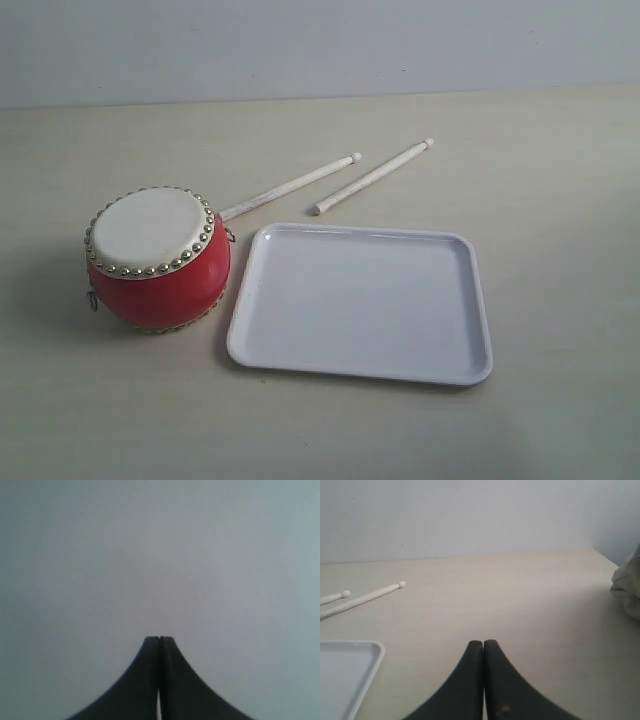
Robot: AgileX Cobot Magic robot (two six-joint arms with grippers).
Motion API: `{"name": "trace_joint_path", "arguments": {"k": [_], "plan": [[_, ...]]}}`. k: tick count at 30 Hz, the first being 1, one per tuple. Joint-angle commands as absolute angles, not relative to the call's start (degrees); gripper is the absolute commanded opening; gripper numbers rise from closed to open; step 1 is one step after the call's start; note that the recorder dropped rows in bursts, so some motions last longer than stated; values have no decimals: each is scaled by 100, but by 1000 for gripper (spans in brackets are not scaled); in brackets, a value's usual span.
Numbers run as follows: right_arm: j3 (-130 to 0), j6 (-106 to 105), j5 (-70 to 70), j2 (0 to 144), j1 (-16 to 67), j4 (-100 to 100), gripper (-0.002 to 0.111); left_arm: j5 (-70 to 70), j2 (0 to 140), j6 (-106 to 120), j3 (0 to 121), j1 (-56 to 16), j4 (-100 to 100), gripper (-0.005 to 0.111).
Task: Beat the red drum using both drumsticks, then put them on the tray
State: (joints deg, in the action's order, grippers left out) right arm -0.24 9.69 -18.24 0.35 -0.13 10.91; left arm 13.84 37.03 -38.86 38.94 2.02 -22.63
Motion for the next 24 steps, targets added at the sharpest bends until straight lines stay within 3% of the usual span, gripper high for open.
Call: {"name": "trace_joint_path", "arguments": {"k": [1, 7, 12, 16, 19, 24], "plan": [[0, 971, -1771, 0, -48, 1090, 0, -96, 5360, -4231, 5019, 24, -3160, 0], [0, 971, -1771, 0, -48, 1090, 0, -2190, 7254, -3163, 6522, -860, -3216, 0], [0, 971, -1771, 0, -48, 1090, 0, -2915, 8297, -2509, 7394, -1478, -3129, 0], [0, 971, -1771, 0, -48, 1090, 0, -3261, 9027, -424, 8267, -1828, -1482, 0], [0, 971, -1771, 0, -48, 1090, 0, -4473, 9773, 1069, 9342, -2026, -331, 0], [0, 971, -1671, 0, -48, 1090, 0, -6231, 11249, 1918, 11341, -2354, -138, 0]]}}
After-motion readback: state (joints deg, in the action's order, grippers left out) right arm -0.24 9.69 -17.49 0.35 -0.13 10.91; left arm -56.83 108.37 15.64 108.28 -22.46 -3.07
